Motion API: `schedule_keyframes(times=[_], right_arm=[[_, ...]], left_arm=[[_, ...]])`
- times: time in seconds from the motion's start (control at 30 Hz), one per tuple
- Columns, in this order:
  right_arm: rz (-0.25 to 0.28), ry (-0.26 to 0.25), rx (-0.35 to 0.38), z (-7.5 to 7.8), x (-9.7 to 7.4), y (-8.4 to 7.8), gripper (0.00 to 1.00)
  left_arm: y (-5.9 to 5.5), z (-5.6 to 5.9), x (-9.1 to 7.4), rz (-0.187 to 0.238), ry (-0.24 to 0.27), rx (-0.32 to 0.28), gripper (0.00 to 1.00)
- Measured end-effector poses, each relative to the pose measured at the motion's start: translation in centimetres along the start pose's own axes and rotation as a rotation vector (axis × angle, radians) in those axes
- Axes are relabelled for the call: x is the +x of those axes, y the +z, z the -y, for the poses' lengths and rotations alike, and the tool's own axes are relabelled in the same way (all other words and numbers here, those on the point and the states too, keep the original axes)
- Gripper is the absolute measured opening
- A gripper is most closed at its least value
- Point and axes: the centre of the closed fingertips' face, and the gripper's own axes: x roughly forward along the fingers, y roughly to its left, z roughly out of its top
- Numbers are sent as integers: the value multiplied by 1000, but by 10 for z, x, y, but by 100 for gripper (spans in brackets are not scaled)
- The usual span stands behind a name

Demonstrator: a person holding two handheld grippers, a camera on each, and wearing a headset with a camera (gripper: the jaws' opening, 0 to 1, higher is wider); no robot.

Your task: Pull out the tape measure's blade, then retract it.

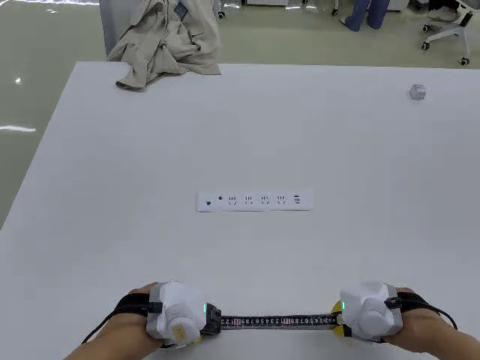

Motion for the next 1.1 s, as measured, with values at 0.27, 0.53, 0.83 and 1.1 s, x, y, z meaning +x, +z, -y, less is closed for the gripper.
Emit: schedule_keyframes(times=[0.27,0.53,0.83,1.1], right_arm=[[-15,-6,-23,0,0,0,17],[-20,-21,-17,1,-1,1,18],[-12,-20,24,0,0,2,23],[-1,-25,89,-2,-1,1,31]], left_arm=[[0,0,0,4,5,-3,39],[0,-2,1,14,21,-41,40],[1,-8,-1,33,46,-93,47],[3,-10,-4,49,58,-127,49]])
